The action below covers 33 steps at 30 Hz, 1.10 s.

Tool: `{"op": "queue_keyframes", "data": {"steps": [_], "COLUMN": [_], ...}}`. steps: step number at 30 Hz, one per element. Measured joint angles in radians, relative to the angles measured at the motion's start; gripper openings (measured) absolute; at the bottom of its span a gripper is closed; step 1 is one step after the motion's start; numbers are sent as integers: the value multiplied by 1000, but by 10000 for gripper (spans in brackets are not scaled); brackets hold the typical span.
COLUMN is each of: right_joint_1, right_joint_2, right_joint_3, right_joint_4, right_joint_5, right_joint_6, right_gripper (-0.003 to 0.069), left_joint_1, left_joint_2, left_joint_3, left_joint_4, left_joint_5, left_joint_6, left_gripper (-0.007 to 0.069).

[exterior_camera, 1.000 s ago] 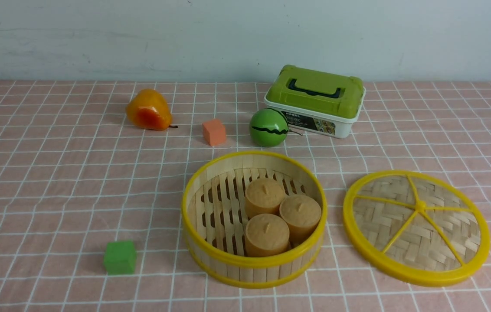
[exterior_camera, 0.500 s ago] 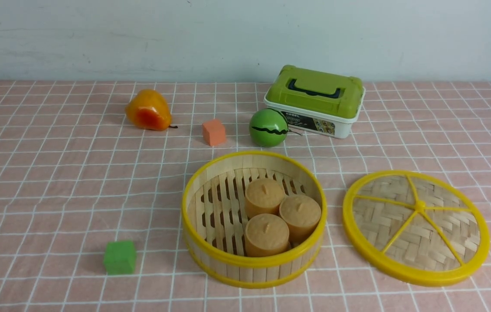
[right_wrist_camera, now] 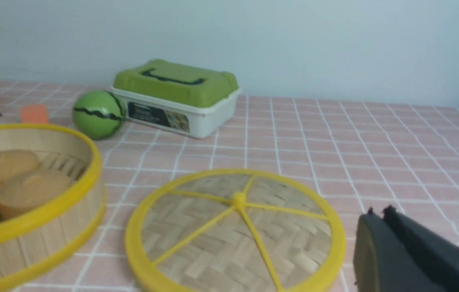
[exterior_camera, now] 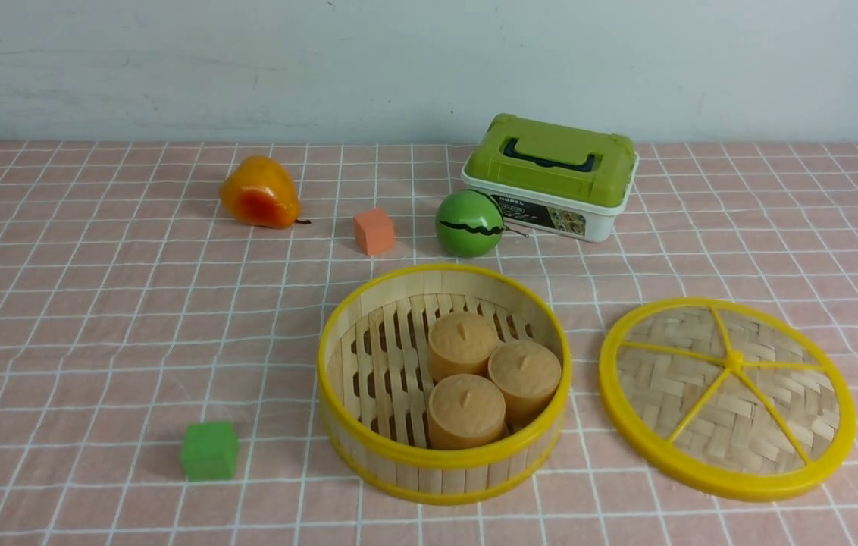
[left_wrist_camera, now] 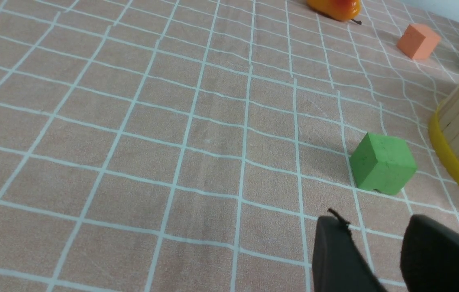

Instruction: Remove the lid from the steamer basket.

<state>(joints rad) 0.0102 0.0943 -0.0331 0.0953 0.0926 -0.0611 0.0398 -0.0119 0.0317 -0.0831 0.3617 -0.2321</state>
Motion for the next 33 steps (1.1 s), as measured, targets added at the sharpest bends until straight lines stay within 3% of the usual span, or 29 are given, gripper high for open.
{"op": "queue_keyframes", "data": {"steps": [4, 10, 33], "right_joint_1": [-43, -70, -41], "right_joint_2": [-49, -104, -104], "right_joint_3": [55, 58, 50], "right_joint_4": [-38, -73, -46], "right_joint_5": [47, 255, 297], "right_joint_6": [74, 132, 137], "right_gripper": [-13, -13, -18], "left_joint_1": [0, 0, 0], "left_joint_2": [0, 0, 0], "left_joint_3": [0, 0, 0], "left_joint_4": [0, 0, 0], "left_joint_5": [0, 0, 0], "left_joint_6": [0, 0, 0], "left_gripper": [239, 239, 239]}}
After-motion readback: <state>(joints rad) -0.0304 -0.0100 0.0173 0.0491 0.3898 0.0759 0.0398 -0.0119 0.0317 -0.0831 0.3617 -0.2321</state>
